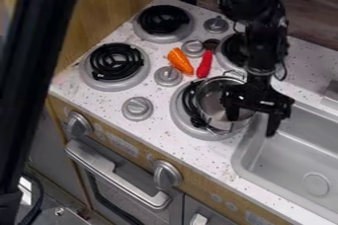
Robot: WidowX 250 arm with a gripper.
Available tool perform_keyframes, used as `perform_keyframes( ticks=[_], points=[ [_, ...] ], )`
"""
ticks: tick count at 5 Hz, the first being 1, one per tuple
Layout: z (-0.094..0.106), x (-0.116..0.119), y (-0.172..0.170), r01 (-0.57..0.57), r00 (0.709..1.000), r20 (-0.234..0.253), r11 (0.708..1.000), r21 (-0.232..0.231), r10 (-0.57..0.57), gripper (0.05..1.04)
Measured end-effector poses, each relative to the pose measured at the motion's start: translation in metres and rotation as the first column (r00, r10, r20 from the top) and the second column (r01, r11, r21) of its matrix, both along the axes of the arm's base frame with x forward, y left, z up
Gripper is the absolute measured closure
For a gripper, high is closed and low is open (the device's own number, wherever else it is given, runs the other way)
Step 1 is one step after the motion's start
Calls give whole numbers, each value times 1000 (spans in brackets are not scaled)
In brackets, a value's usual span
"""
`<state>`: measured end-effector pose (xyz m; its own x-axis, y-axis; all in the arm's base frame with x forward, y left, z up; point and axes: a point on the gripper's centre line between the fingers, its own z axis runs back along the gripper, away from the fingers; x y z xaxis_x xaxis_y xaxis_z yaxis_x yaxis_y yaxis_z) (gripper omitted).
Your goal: Move the silver pot to the left burner
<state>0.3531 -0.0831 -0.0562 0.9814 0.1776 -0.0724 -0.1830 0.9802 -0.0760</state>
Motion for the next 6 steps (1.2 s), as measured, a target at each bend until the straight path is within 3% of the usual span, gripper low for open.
perform_keyframes(
  ticks=[2,3,4,6],
  points=[
    [2,5,3,18,1000,9,999,28,-18,691],
    [2,4,9,41,999,4,997,57,-42,912],
    [23,7,23,55,998,34,995,87,-58,1003],
    [56,1,107,-11,998,63,989,149,1,1016]
  ],
)
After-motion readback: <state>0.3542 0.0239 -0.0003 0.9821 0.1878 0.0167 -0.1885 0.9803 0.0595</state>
